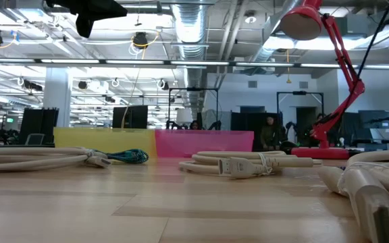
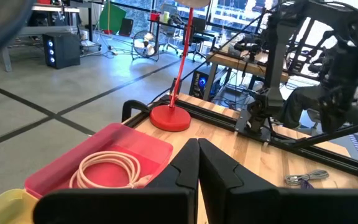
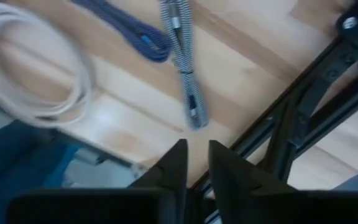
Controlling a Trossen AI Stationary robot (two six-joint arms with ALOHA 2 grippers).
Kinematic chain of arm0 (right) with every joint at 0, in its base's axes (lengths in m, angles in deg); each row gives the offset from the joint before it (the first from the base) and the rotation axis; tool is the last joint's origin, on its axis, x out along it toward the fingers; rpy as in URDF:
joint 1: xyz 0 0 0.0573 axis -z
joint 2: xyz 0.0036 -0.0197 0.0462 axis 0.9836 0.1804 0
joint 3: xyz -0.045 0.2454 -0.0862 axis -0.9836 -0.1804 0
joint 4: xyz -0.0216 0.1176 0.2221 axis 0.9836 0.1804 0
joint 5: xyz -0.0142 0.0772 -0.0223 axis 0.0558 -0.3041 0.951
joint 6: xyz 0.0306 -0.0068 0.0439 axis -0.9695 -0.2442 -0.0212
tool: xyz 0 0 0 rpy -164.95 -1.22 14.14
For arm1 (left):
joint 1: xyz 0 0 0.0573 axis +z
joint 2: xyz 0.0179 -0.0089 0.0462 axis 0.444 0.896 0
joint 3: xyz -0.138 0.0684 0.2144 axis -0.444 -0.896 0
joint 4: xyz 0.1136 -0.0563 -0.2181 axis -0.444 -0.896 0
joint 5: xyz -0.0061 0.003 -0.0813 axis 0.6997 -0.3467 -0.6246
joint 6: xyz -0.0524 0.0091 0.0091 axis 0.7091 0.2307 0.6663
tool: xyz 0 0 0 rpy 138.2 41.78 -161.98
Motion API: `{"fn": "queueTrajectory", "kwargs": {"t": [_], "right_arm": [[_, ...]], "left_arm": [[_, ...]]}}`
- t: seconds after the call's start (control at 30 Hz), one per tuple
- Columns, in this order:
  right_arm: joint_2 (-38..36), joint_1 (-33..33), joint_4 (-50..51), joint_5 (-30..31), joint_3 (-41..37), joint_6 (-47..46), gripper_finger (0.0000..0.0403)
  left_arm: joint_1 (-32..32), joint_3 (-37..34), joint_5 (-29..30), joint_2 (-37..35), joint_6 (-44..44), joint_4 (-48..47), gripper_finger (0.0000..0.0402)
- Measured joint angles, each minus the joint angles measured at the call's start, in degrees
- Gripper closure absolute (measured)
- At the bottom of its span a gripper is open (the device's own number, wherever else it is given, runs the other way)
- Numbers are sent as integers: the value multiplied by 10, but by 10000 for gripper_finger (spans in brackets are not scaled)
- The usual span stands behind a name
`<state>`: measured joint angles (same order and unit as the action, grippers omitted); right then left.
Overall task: Pick & Place USB Port
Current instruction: Put the white charger cable into the yellow bin
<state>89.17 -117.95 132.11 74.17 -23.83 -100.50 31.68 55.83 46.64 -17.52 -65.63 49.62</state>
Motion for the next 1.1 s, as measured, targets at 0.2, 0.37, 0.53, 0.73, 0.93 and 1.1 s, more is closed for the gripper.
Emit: {"fn": "queueTrajectory", "kwargs": {"t": [0.2,0.37,0.53,0.73,0.93,1.1], "right_arm": [[64,-21,-3,7,0,4,262],[111,-37,-1,15,0,16,204],[144,-37,-12,12,0,17,163],[173,-37,-20,13,0,33,153],[200,-38,-74,8,-3,51,153],[211,-50,-134,-10,-42,47,153]], "left_arm": [[0,0,0,0,0,0,396],[0,0,0,0,0,0,396],[0,0,0,0,0,0,396],[0,0,0,0,0,0,396],[0,0,0,0,0,0,396],[0,0,0,0,0,0,396]]}}
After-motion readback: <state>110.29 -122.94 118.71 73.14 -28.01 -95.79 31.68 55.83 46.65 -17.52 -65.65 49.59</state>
